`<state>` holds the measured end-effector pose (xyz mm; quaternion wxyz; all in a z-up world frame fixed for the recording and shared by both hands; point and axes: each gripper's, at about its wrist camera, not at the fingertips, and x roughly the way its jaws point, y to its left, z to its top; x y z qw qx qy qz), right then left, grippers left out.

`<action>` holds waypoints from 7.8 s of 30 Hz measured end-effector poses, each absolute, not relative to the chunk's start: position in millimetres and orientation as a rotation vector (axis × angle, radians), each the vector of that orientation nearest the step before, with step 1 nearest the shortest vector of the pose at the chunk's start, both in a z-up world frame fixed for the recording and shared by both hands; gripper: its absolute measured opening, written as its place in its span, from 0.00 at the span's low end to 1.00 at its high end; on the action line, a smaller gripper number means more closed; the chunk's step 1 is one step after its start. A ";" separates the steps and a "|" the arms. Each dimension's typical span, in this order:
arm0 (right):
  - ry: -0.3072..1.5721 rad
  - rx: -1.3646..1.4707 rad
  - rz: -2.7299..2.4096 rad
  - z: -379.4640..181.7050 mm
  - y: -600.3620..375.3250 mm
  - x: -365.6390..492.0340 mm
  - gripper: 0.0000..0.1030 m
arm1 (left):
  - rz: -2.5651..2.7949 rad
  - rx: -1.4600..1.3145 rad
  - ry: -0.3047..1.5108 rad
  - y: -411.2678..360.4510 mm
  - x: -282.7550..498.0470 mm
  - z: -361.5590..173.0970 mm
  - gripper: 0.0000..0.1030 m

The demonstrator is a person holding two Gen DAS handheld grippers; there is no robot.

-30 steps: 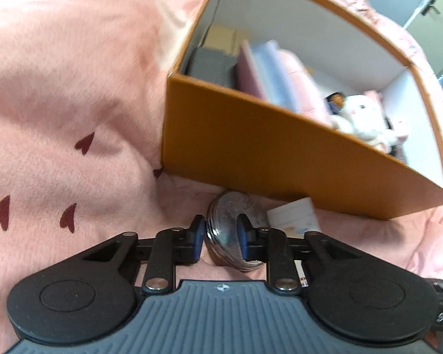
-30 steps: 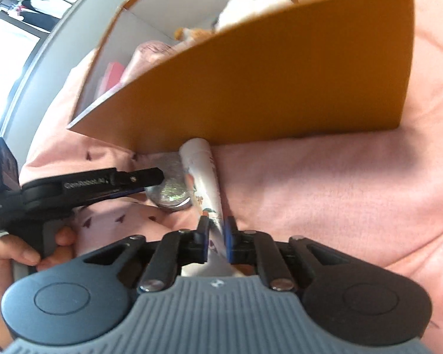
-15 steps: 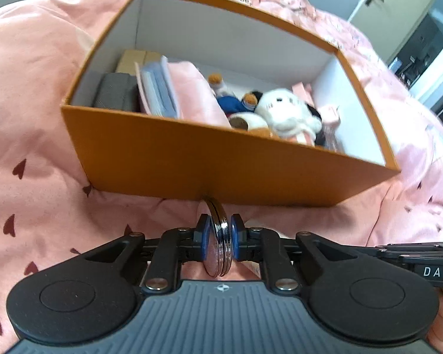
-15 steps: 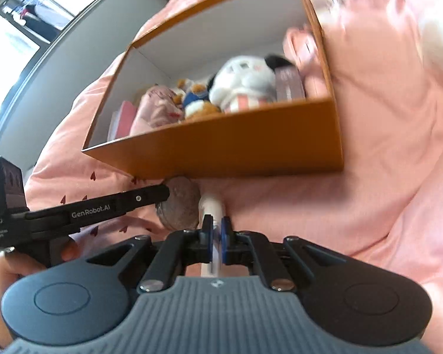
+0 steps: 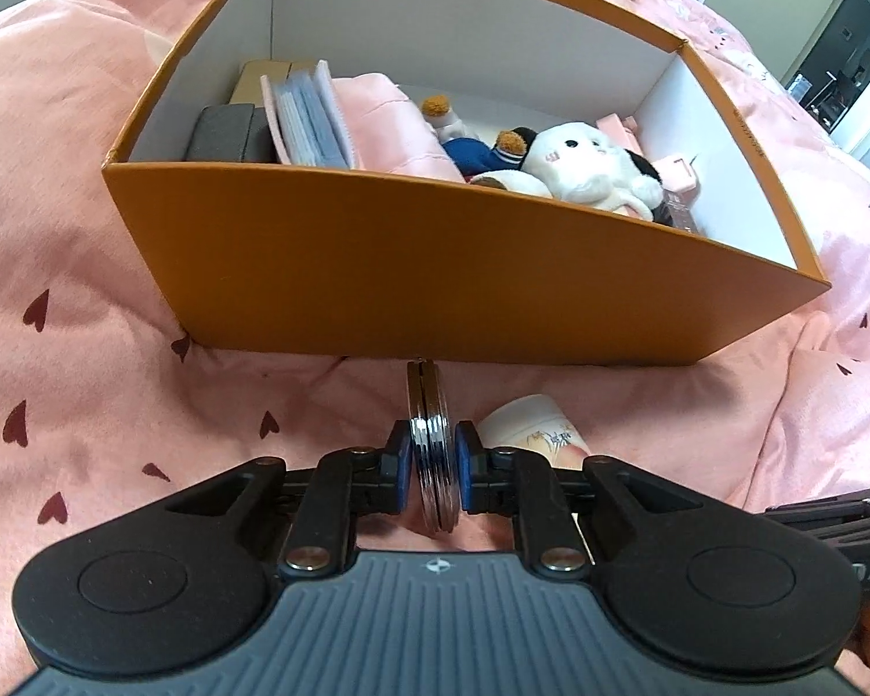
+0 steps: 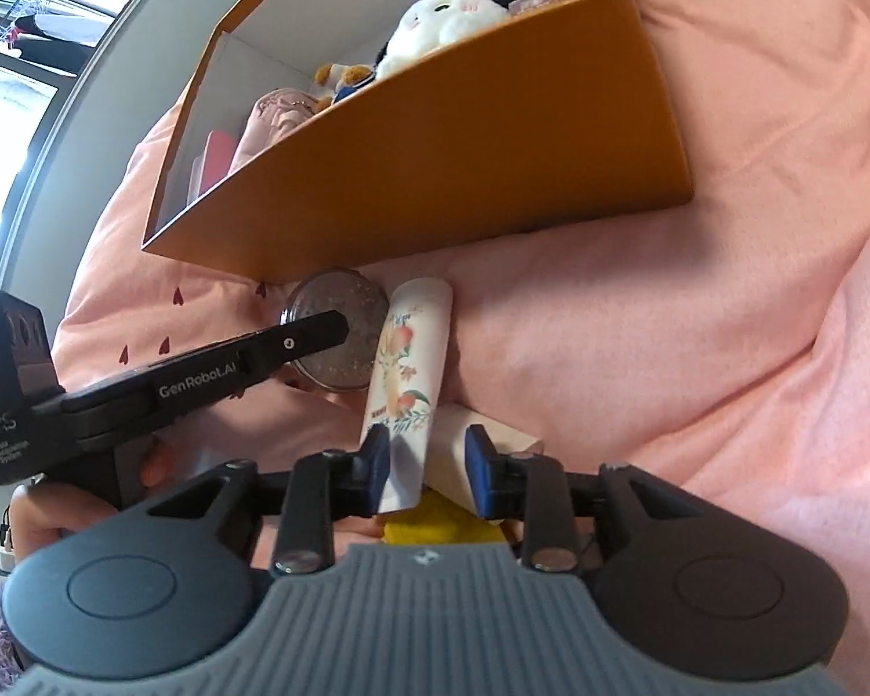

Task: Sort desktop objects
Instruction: 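Lift the lotion tube with the right tool while the left lifts the compact mirror, then carry the lotion tube and compact mirror over the box with both tools, then lower both items into the box and open both tools, then move both tools out of the box toward the yellow tape measure and white plug, then grasp the yellow tape measure with the left tool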

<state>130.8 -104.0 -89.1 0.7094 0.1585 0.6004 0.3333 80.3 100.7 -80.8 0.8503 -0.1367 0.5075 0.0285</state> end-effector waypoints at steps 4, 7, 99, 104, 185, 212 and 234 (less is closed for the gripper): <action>1.317 0.381 0.746 -85.5 -106.8 129.3 0.08 | 0.044 -0.299 1.065 101.0 76.0 -75.6 0.15; 1.255 0.379 0.739 -70.9 -112.9 129.1 0.07 | 0.019 -0.293 1.065 98.7 70.7 -68.6 0.15; 0.862 0.153 0.712 16.6 -3.5 293.1 0.12 | 0.052 -0.168 1.027 171.5 251.3 -27.6 0.19; 0.850 0.148 0.727 22.6 3.4 294.4 0.12 | 0.062 -0.171 0.986 177.3 247.9 -13.7 0.19; 0.679 -0.016 0.774 58.5 -98.7 143.5 0.70 | -0.057 -0.041 0.903 67.7 97.9 40.5 0.26; 1.239 -0.181 0.960 -16.3 -134.5 40.9 0.54 | -0.439 0.082 1.403 0.9 15.8 -34.6 0.21; 1.208 -0.195 0.812 -55.0 -117.5 104.3 0.45 | -0.214 -0.369 1.668 42.1 95.5 -113.4 0.47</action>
